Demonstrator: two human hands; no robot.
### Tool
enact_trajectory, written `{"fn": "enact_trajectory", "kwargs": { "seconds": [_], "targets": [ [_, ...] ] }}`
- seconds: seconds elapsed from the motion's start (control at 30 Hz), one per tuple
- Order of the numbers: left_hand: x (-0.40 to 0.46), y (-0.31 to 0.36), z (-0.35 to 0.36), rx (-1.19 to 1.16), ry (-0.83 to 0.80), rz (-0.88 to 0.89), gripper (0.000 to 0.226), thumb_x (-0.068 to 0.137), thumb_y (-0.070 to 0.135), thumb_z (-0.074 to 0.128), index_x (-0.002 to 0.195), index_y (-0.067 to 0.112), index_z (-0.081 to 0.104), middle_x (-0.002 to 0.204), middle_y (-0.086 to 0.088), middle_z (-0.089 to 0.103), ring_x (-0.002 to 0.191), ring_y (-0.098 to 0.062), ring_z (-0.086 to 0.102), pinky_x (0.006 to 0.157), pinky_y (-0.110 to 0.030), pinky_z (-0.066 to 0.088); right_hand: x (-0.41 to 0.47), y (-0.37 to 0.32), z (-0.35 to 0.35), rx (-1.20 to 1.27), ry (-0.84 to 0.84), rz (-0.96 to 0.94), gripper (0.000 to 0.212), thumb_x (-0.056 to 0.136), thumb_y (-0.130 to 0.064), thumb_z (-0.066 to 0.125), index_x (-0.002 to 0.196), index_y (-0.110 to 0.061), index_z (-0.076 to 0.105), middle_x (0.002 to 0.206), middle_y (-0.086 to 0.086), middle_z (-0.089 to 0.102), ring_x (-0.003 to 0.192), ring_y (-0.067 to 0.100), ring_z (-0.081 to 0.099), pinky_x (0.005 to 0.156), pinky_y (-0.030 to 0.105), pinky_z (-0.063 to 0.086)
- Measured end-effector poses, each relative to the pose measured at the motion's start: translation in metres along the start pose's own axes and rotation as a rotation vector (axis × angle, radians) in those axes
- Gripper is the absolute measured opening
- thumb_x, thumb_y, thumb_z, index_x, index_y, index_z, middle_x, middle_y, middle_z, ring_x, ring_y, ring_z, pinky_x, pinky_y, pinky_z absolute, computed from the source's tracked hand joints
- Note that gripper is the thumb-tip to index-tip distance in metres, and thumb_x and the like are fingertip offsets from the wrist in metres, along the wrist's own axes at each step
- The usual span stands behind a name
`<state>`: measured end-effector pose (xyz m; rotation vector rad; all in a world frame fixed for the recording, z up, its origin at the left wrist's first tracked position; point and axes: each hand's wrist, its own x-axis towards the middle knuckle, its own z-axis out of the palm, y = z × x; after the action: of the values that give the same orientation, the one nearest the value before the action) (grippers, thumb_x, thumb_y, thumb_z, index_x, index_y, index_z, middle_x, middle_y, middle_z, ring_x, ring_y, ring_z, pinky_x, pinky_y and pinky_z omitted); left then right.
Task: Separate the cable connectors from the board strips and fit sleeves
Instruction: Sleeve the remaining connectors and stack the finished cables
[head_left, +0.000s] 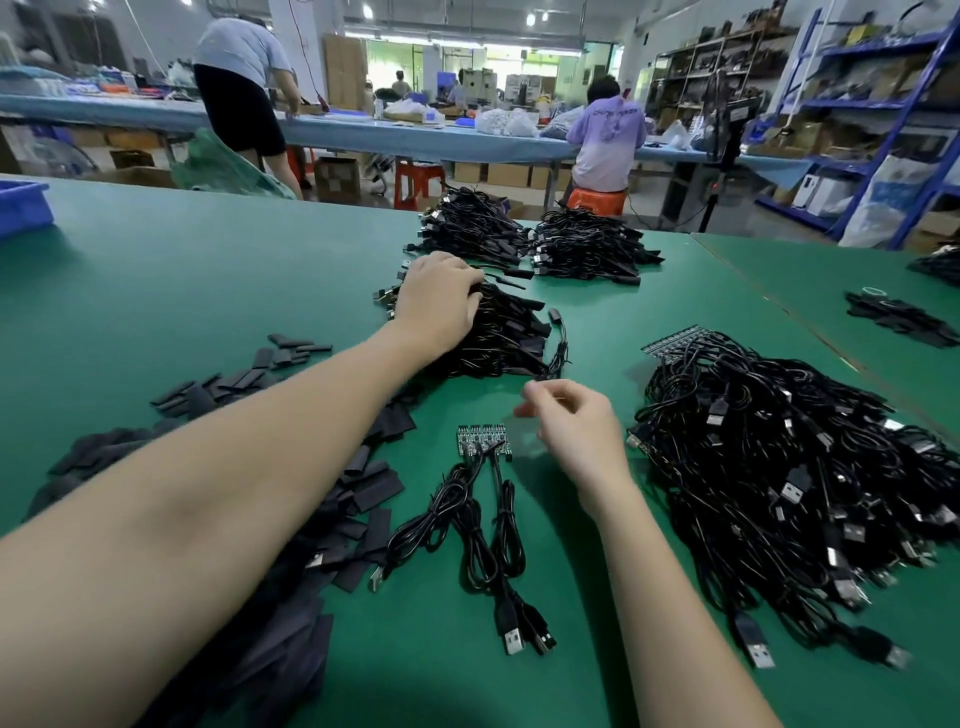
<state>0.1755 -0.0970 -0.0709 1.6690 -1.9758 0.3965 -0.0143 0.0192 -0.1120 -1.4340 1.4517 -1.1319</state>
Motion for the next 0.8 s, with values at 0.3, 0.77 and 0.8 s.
{"fn": "enact_trajectory", "kwargs": {
  "seconds": [0.3, 0.77, 0.8],
  "targets": [
    [-0.089, 0.037, -0.029, -0.543, 0.093, -0.232, 0.01, 0.093, 0.023, 0.066, 0.101, 0.017, 0.068, 0.099, 0.003, 0.069, 0.095, -0.017, 0.062, 0.086, -0.029, 0.049, 0.001, 0.001, 0.004, -0.346, -0.168, -0.094, 0.013, 0.09, -0.039, 0.074, 0.094, -0.028, 0.07, 0.084, -0.013, 0.071, 0.069, 0.0, 0.062, 0.068, 0.022, 0.048],
    [-0.12, 0.04, -0.033, -1.495, -0.553, -0.621, 0.008, 0.08, 0.016, 0.08, 0.088, 0.016, 0.08, 0.085, 0.002, 0.075, 0.074, -0.007, 0.068, 0.063, -0.018, 0.054, -0.007, -0.009, -0.007, 0.321, -0.195, 0.199, 0.015, 0.082, -0.038, 0.081, 0.084, -0.023, 0.079, 0.064, -0.016, 0.068, 0.074, 0.007, 0.056, 0.062, 0.023, 0.039],
    [-0.12, 0.041, -0.035, -1.547, -0.587, -0.619, 0.012, 0.077, 0.019, 0.08, 0.088, 0.017, 0.081, 0.089, 0.002, 0.076, 0.076, -0.005, 0.07, 0.066, -0.017, 0.054, -0.008, -0.01, -0.006, 0.403, -0.236, 0.229, 0.015, 0.08, -0.037, 0.081, 0.078, -0.022, 0.079, 0.056, -0.013, 0.06, 0.061, 0.006, 0.049, 0.055, 0.02, 0.036]
  ]
}}
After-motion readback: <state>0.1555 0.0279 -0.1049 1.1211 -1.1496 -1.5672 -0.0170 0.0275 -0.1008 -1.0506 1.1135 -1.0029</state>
